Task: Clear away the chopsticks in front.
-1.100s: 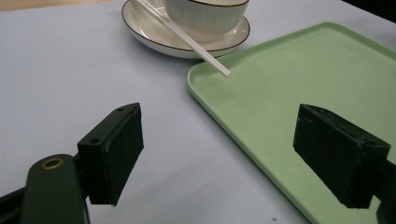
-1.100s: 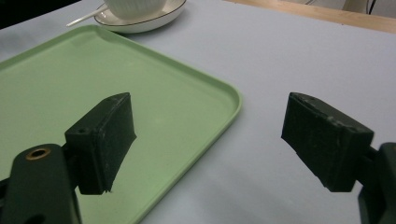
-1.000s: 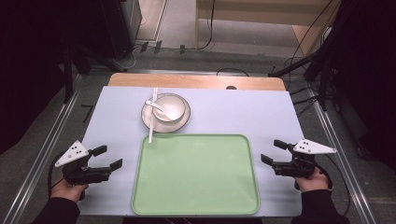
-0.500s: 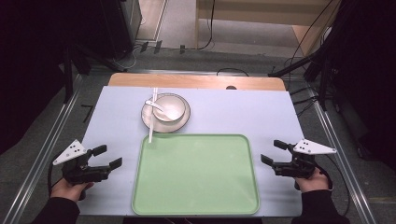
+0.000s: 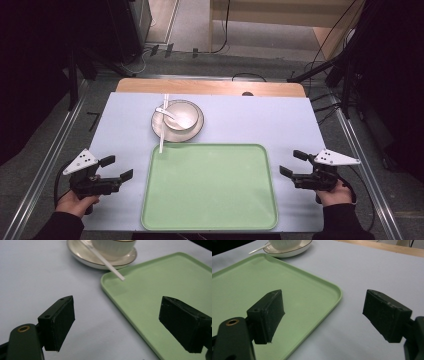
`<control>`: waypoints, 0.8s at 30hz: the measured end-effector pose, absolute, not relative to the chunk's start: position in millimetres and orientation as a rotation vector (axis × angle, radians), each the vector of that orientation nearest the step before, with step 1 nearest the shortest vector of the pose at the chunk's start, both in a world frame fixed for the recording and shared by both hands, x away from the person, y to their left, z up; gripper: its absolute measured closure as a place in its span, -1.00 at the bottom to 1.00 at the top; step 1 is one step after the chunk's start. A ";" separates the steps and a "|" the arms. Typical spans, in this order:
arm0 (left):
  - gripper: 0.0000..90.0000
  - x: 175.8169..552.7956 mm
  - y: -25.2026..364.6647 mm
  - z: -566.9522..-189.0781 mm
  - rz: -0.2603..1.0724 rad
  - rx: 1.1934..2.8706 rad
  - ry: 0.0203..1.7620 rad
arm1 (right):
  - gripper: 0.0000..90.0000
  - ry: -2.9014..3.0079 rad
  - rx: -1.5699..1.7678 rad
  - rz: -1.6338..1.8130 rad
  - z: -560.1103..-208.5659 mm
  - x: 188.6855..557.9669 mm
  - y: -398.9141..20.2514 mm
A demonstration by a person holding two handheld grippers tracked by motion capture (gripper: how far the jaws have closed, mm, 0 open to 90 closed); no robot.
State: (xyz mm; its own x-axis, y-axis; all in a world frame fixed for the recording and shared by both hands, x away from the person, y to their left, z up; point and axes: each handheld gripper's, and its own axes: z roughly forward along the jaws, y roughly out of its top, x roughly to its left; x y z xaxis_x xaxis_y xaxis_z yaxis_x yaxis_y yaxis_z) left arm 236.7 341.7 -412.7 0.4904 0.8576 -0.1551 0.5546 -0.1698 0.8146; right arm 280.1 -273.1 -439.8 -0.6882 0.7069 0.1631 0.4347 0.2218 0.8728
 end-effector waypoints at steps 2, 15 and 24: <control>-0.70 237.1 341.6 -413.4 0.427 1.864 1.167 | -0.61 2.229 1.075 1.451 -439.9 280.5 -272.7; -0.45 254.7 345.6 -402.6 0.276 1.773 1.304 | -0.61 2.240 1.087 1.442 -441.0 282.7 -271.0; -0.44 274.7 334.4 -398.8 0.272 1.810 1.365 | -0.61 2.245 1.082 1.435 -441.2 280.0 -271.4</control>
